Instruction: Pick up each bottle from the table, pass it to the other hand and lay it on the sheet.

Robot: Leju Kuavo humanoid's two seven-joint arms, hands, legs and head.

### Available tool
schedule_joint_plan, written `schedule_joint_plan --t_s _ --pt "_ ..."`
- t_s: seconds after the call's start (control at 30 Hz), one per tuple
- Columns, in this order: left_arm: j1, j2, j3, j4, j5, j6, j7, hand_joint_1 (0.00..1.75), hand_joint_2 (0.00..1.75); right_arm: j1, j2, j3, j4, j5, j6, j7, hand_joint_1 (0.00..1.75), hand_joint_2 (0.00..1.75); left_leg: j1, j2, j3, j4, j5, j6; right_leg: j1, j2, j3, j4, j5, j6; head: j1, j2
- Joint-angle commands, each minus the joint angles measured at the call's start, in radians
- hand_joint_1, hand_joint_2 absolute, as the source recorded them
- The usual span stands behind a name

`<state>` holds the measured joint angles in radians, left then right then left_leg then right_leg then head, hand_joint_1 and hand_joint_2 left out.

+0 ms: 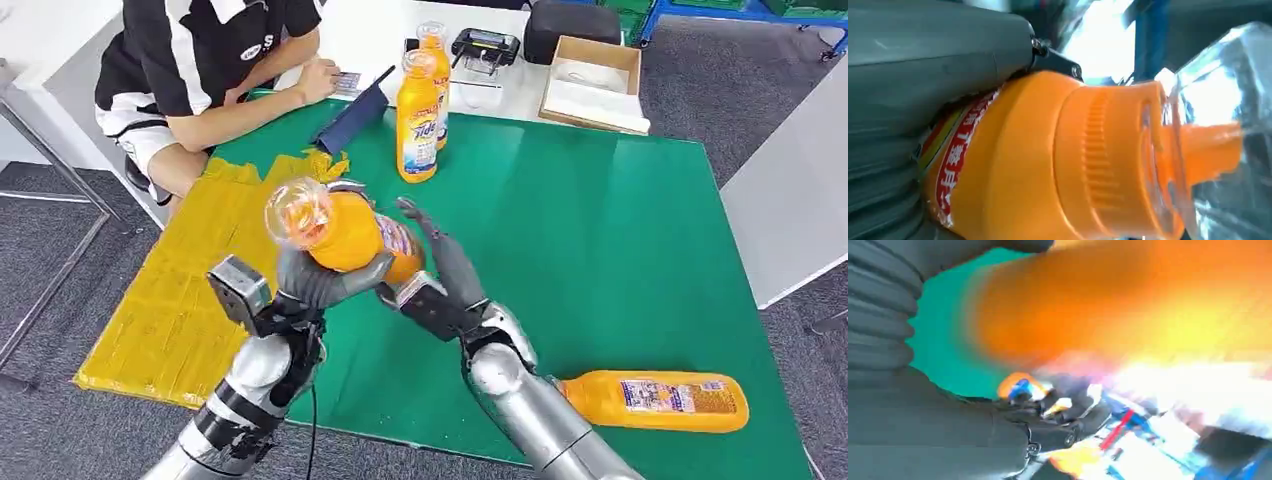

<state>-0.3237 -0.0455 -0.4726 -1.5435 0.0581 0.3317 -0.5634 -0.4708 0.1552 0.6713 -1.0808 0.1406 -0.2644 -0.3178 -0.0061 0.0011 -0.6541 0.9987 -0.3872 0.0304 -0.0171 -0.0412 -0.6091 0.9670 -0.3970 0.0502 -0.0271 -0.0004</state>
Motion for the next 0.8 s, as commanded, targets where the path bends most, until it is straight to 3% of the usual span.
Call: schedule_joint_plan --t_s 0.03,0.1,0.13,0.33,0.43,0.47,0.57,0.73,0.8 --pt "-0.124 0.126 0.138 0.114 -0.445 0.151 0.112 1.75 1.75 0.146 -0.144 -0.232 -0.34 0.009 -0.049 -0.005 0.0 0.0 0.001 -0.004 0.006 0.0 -0.002 -0.003 0.0 -0.001 0.008 0.001 -0.004 -0.003 0.0 0.0" --pt "-0.161 0.162 0.101 0.205 -0.644 0.125 0.227 1.75 1.75 0.189 -0.158 -0.263 -0.421 0.082 -0.097 -0.019 0.0 0.0 0.001 -0.004 0.007 0.001 -0.003 -0.003 0.0 0.0 0.008 0.001 -0.004 -0.003 -0.001 0.0" --pt "-0.188 0.177 0.085 0.266 -0.749 0.112 0.283 1.75 1.75 0.213 -0.181 -0.272 -0.47 0.13 -0.106 -0.009 0.0 1.75 0.001 -0.003 0.006 0.0 -0.002 -0.002 0.0 0.0 0.007 0.0 -0.004 -0.002 0.0 0.0" --pt "-0.381 0.211 -0.069 0.703 -1.262 0.007 0.481 1.75 1.75 0.379 -0.291 -0.377 -0.718 0.507 -0.078 0.086 0.0 1.75 0.001 -0.012 0.01 0.0 -0.002 -0.003 0.0 -0.007 0.013 0.0 -0.006 -0.003 -0.001 0.0" --pt "-0.399 0.203 -0.078 0.754 -1.279 0.016 0.478 1.75 1.75 0.401 -0.299 -0.394 -0.745 0.526 -0.072 0.09 0.0 1.75 0.0 -0.005 0.003 -0.001 0.0 -0.001 -0.001 -0.004 0.003 -0.001 -0.001 -0.001 0.0 0.0" --pt "-0.406 0.204 -0.091 0.769 -1.299 0.006 0.486 1.75 1.75 0.4 -0.302 -0.392 -0.742 0.547 -0.065 0.096 0.0 1.75 0.0 -0.008 0.007 0.0 -0.001 -0.002 -0.001 -0.006 0.008 -0.001 -0.004 -0.002 0.001 0.0" --pt "-0.427 0.194 -0.122 0.874 -1.355 -0.057 0.503 1.75 1.75 0.425 -0.338 -0.397 -0.779 0.645 -0.022 0.134 0.0 1.75 0.0 0.001 0.006 0.001 -0.003 -0.002 0.0 0.002 0.006 0.0 -0.002 -0.002 0.0 0.0" --pt "-0.449 0.125 -0.154 1.074 -1.423 -0.072 0.587 1.75 1.75 0.465 -0.36 -0.412 -0.828 0.702 0.006 0.158 0.0 1.75 -0.001 0.0 0.007 0.0 -0.003 -0.002 -0.001 0.001 0.007 -0.001 -0.002 -0.002 0.0 0.0" --pt "-0.44 0.103 -0.109 1.113 -1.384 -0.087 0.602 1.75 1.75 0.485 -0.385 -0.4 -0.838 0.726 0.059 0.191 0.0 1.75 -0.001 0.0 0.006 0.0 -0.002 -0.001 -0.001 0.001 0.006 -0.001 -0.002 -0.001 0.0 0.0"
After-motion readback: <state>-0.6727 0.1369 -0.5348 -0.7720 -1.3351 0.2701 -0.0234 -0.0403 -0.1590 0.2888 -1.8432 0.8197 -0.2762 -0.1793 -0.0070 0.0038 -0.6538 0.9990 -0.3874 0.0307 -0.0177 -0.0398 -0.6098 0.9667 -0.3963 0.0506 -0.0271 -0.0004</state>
